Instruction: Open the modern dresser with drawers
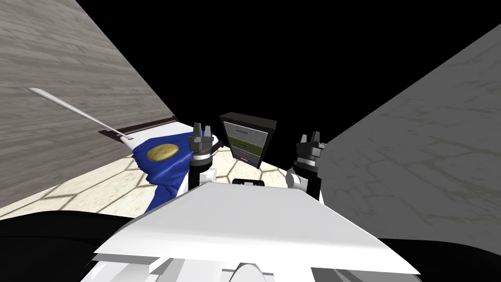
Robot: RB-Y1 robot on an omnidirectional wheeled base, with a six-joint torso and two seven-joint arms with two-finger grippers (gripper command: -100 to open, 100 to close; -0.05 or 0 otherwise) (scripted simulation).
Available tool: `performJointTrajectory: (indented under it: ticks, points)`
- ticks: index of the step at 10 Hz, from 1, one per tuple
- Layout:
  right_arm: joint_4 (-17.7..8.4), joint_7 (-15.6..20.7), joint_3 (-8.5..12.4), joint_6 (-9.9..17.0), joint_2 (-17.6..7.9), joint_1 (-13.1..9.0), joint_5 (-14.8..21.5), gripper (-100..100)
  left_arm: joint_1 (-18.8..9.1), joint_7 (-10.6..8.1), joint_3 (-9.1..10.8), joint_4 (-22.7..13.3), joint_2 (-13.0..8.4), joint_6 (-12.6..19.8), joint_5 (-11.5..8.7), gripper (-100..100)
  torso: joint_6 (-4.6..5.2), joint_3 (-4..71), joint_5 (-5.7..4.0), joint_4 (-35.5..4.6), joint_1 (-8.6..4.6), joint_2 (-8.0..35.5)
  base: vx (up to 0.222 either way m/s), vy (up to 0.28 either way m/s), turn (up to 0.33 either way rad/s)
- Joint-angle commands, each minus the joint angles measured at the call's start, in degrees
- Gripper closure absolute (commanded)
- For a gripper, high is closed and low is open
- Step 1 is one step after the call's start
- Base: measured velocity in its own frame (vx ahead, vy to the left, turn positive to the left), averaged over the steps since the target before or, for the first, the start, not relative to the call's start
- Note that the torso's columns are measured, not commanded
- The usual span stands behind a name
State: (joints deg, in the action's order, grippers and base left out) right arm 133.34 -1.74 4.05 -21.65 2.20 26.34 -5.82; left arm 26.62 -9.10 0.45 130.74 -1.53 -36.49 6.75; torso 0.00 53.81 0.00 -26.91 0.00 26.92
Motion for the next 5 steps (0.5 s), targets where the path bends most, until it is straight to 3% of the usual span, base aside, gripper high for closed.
performJointTrajectory:
  ticks: [1, 2, 3, 5]
  points:
    - [0.00, 0.00, 0.00, 0.00, 0.00, 0.00, 0.00, 0, 0.00, 0.00, 0.00, 0.00, 0.00, 0.00, 0.00, 0, 0.00, 8.46, 0.00, -4.23, 0.00, 4.23, 0.000, 0.000, 0.000]
    - [0.00, 0.00, 0.00, 0.00, 0.00, 0.00, 0.00, 0, 0.00, 0.00, 0.00, 0.00, 0.00, 0.00, 0.00, 0, 0.00, 16.91, 0.00, -8.46, 0.00, 8.46, 0.000, 0.000, 0.000]
    - [0.00, 0.00, 0.00, 0.00, 0.00, 0.00, 0.00, 0, -0.06, 0.31, -0.14, -1.35, -1.86, -0.43, 0.11, -100, 0.00, 25.38, 0.00, -12.69, 0.00, 12.69, 0.023, -0.006, -0.027]
    - [-0.03, 0.00, 0.00, 0.01, 0.00, 0.01, 0.00, 0, -0.15, 0.74, -0.34, -3.21, -3.43, -1.03, 0.26, -100, 0.00, 30.49, 0.00, -15.12, -0.01, 15.08, 0.040, -0.007, -0.027]
